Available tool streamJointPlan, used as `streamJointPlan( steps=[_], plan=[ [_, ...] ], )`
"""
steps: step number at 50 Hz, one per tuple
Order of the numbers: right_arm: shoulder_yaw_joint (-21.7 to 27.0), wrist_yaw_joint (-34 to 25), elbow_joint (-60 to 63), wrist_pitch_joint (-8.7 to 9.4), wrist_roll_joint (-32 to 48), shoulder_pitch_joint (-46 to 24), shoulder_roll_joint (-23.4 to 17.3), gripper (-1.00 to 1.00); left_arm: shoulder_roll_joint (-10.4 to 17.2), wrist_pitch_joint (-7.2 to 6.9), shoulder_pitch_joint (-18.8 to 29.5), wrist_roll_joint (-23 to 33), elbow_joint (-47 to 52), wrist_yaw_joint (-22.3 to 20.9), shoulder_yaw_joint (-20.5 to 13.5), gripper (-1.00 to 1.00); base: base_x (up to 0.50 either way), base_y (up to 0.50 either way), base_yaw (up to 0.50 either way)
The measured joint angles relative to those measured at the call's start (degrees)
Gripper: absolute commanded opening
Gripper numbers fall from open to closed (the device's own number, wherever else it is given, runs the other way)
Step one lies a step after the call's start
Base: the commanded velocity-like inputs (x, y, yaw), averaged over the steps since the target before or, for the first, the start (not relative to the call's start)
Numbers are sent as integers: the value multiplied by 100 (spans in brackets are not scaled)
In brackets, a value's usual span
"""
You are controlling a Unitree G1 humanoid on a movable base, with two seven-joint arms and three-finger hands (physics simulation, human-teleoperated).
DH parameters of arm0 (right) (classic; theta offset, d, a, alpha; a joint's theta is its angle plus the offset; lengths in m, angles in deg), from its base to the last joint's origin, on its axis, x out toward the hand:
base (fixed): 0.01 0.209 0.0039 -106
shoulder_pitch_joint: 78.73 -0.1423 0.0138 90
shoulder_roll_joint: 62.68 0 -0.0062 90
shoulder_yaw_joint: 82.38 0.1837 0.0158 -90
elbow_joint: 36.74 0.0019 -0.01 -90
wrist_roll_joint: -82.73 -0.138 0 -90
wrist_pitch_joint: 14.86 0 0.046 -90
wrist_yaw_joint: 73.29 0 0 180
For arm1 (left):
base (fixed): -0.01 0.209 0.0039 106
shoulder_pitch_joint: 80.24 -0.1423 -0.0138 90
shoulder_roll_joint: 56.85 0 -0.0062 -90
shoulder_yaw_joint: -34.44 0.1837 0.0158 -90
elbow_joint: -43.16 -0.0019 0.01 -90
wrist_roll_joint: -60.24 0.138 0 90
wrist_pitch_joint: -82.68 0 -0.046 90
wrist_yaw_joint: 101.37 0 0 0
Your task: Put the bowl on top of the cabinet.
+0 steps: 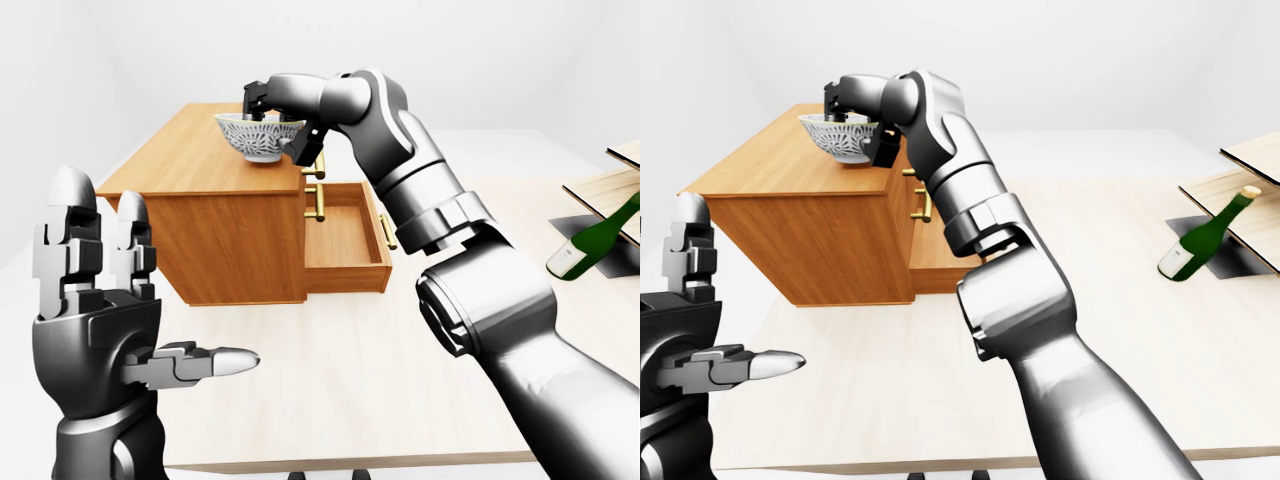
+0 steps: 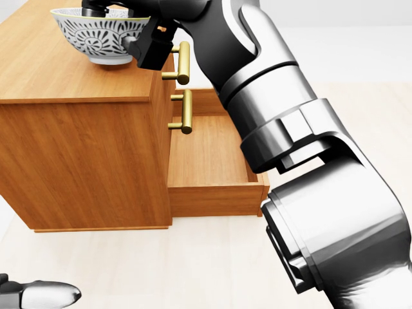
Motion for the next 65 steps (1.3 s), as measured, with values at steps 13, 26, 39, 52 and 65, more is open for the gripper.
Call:
streamJointPlan(
  steps=[13,26,39,52,65],
  plan=[
    [39,0,-33,0,-23,-7,-4,-100,0,0,-1,-8,9,3,-5,100,0,0,0],
    [51,-3,-34,-1,37,119,226,100,-7,0,-29,21,4,-3,36,100,0,0,0],
    [75,-4,-56,-1,54,58,311,100,-15,0,-59,37,3,-18,64,100,0,0,0],
    [124,-3,-194,-1,-62,-202,233,100,-23,0,-88,72,9,-30,106,100,0,0,0],
    [228,-3,33,-1,-106,-797,-179,100,-30,0,-101,89,-5,-36,126,100,0,0,0]
  ],
)
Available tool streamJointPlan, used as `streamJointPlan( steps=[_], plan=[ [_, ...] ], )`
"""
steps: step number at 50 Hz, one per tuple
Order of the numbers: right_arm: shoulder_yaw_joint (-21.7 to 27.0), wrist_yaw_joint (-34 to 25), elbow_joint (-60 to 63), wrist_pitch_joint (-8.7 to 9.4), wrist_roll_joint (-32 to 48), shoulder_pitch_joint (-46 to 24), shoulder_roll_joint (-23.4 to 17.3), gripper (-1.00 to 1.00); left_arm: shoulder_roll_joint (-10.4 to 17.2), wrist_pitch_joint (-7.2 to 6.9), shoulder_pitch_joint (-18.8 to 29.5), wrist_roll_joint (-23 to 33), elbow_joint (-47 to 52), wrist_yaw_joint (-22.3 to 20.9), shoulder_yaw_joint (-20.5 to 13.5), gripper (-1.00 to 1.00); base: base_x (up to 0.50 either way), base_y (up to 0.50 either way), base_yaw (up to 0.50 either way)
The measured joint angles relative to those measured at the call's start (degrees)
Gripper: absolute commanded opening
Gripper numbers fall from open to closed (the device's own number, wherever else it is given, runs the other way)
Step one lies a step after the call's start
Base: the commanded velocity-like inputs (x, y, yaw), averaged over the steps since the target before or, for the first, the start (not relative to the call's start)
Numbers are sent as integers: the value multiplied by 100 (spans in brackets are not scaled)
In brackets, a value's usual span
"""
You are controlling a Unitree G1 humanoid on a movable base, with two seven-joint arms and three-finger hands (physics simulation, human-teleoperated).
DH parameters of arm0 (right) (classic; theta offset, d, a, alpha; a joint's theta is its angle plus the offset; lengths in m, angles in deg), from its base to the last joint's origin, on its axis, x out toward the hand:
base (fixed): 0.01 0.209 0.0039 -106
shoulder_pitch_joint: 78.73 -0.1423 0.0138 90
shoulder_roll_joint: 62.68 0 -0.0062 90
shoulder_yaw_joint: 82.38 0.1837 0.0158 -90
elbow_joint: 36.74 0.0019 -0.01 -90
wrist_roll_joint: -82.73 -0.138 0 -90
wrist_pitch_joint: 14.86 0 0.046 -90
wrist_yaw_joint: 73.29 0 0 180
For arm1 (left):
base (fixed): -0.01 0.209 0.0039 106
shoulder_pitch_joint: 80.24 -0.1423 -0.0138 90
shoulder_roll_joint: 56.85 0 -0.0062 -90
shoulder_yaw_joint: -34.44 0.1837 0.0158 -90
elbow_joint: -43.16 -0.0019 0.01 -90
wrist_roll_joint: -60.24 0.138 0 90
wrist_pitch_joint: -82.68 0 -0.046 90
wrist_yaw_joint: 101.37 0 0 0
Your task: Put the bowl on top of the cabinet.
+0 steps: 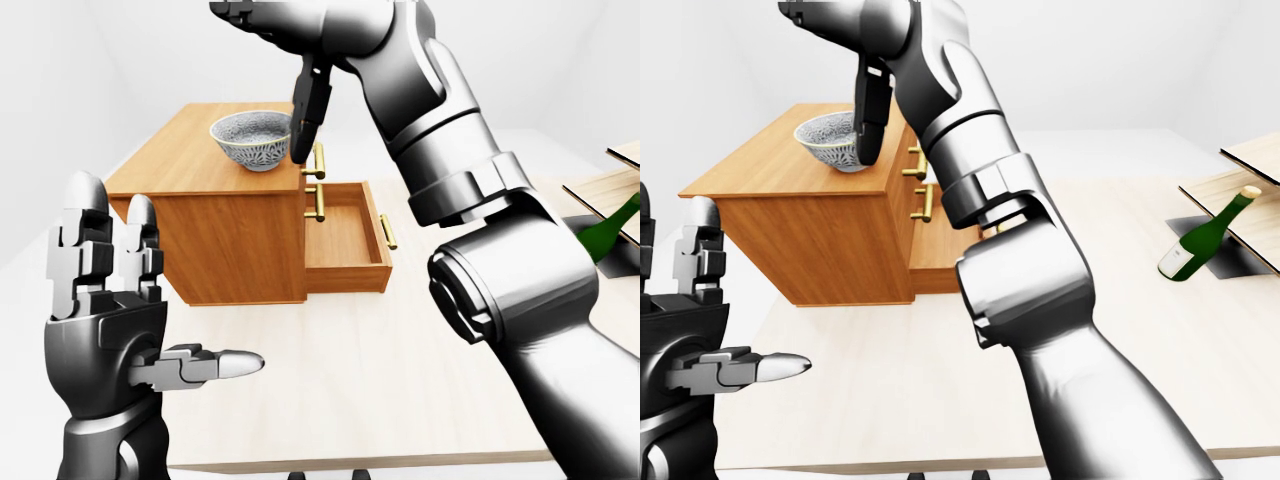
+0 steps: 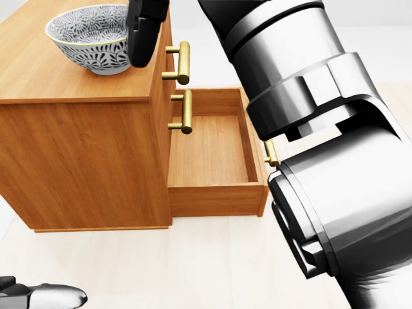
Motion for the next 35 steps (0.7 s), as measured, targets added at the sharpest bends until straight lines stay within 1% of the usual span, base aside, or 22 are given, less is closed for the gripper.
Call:
streamJointPlan(
  steps=[10,17,25,35],
  plan=[
    [82,0,654,0,-1,-111,-306,100,0,0,-5,-13,18,-8,-12,100,0,0,0],
    [168,0,1331,0,-28,47,-560,100,-4,0,-17,-15,31,-14,-12,100,0,0,0],
    [261,0,2246,0,-84,485,-824,100,-8,0,-21,-22,54,-19,-20,100,0,0,0],
    [353,0,3602,0,-177,1272,-1118,100,-18,0,-47,-4,61,-25,6,100,0,0,0]
  ],
)
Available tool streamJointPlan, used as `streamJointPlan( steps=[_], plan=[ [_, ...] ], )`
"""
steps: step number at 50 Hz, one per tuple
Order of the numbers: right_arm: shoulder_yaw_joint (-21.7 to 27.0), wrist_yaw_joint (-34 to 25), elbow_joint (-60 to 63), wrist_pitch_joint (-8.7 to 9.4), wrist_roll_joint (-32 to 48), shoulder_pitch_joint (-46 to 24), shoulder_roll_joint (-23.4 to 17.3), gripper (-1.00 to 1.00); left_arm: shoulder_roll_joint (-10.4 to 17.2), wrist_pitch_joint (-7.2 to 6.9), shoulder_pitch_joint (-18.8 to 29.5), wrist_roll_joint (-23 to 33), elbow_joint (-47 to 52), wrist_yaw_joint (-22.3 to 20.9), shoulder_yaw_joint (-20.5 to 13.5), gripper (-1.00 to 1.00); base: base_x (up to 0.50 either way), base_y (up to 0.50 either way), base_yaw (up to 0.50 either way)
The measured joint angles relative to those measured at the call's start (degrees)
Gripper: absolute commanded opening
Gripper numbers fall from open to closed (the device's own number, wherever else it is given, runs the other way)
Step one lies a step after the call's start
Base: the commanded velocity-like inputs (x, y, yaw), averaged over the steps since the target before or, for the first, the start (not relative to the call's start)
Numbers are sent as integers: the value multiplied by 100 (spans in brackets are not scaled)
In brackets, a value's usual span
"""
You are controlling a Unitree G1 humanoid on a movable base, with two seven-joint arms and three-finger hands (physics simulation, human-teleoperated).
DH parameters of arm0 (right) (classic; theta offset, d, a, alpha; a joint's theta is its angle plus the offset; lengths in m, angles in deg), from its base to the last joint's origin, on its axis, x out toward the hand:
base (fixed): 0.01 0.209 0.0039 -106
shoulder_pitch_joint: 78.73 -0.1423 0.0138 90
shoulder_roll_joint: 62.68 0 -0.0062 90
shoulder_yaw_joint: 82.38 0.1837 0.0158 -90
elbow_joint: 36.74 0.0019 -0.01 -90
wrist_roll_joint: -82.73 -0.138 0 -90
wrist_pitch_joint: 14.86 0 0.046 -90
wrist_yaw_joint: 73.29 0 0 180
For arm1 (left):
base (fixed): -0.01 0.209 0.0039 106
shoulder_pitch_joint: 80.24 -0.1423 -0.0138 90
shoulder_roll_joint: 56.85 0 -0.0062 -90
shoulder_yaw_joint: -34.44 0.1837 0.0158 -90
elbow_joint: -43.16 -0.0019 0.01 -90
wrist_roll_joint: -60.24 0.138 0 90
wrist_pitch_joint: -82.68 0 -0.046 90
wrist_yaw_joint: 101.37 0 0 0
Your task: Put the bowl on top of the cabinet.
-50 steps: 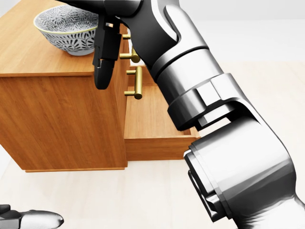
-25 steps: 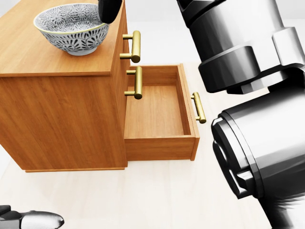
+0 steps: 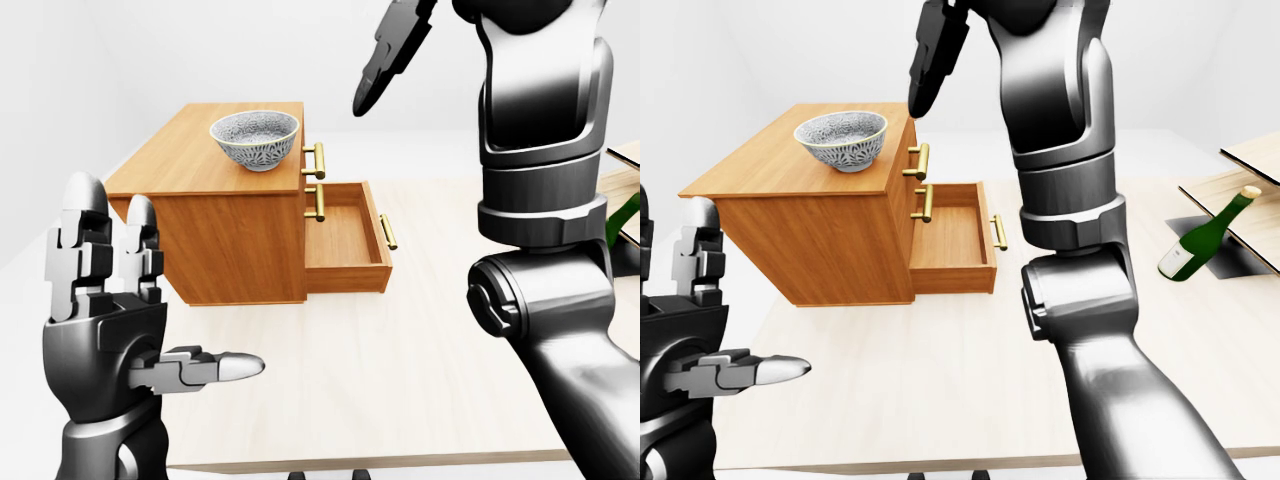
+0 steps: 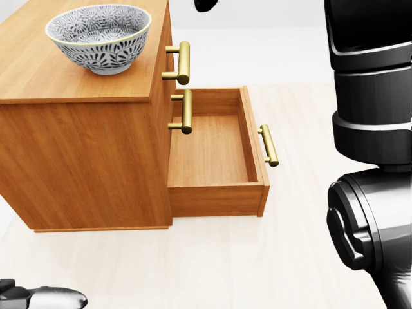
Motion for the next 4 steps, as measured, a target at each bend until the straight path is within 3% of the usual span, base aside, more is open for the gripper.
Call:
streamJointPlan(
  steps=[4],
  plan=[
    [36,0,514,0,-36,360,-116,100,-2,0,-7,17,-15,-2,19,100,0,0,0]
  ],
)
